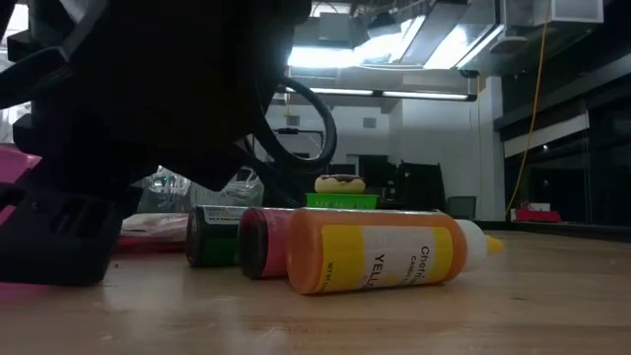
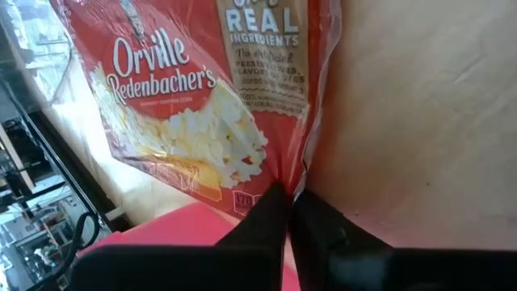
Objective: Pick & Place Food Item
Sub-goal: Put the red popcorn bag into the pink bin
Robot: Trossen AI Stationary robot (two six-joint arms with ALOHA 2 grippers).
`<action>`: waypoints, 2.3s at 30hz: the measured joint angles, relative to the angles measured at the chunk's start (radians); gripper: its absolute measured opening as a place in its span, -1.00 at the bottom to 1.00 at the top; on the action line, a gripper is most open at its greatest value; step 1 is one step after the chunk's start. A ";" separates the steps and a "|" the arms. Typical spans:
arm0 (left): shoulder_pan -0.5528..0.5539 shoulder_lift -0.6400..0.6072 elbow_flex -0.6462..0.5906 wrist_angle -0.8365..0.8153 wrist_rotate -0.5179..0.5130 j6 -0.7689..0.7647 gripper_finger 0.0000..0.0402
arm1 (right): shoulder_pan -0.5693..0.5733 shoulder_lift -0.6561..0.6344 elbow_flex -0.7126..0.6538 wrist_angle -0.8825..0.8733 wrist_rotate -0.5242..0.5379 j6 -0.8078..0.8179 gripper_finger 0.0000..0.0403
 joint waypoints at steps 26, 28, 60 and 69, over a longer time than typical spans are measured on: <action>0.000 -0.049 0.079 0.016 -0.201 0.026 -0.99 | 0.000 0.000 0.000 0.001 0.000 0.000 0.12; 0.000 -0.051 0.091 0.015 -0.211 0.037 -0.99 | 0.000 0.000 0.000 0.001 0.000 0.000 0.12; 0.059 -0.349 0.104 0.008 -0.490 0.175 -0.99 | 0.000 0.000 0.000 0.001 -0.009 -0.003 0.12; 0.063 -0.349 0.075 0.008 -0.459 0.182 -0.99 | 0.000 0.000 0.000 0.001 -0.011 -0.003 0.12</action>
